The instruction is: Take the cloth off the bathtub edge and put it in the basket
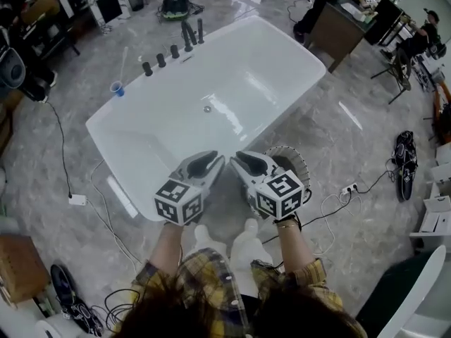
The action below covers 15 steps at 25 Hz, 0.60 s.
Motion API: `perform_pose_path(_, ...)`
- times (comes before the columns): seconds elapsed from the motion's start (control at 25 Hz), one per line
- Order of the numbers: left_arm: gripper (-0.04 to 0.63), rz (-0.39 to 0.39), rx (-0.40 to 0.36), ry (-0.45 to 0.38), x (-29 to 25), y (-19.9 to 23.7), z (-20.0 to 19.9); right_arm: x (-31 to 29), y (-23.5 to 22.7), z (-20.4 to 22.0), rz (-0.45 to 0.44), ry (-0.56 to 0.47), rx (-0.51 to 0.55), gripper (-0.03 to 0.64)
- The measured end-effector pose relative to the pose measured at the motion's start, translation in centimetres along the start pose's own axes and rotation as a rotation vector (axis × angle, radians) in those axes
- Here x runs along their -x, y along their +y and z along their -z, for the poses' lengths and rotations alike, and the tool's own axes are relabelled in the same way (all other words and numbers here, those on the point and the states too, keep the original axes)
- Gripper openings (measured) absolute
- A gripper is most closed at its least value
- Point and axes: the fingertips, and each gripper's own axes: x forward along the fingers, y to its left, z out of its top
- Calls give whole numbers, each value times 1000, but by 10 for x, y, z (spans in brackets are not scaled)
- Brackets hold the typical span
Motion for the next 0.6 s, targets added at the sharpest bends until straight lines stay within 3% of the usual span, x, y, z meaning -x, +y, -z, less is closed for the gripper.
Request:
perform_pose_path(0.28,89,-28,-87,-102,85,-3,-34,-8,81,-45,-75,-120,33,75)
perform_pose_path(0.6,75,-56,-113,-228,170,-2,-64,-18,160,-79,-124,-202,91,32)
